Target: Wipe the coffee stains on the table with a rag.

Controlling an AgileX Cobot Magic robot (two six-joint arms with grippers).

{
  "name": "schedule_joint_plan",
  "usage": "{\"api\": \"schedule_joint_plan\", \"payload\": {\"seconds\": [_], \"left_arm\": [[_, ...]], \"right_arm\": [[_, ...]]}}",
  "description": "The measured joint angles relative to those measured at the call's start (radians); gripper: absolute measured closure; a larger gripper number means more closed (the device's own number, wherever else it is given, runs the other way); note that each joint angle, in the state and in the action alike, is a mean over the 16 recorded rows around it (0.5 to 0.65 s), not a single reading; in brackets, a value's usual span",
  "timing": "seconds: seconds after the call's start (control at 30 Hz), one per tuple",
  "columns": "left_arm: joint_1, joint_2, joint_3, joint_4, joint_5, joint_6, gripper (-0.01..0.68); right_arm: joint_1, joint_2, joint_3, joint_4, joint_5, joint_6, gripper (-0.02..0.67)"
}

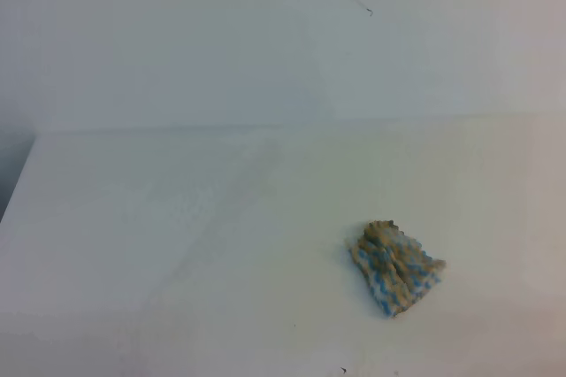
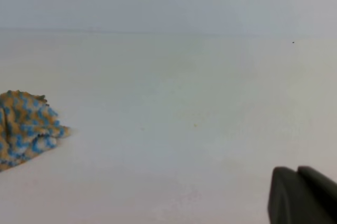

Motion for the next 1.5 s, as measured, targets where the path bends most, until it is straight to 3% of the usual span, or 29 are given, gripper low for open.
{"api": "schedule_joint_plan", "payload": {"seconds": [1.5], "left_arm": [[0.0, 0.0, 0.0, 0.0, 0.0, 0.0, 0.672]], "right_arm": [[0.0, 0.0, 0.0, 0.0, -0.001, 0.0, 0.65]]}}
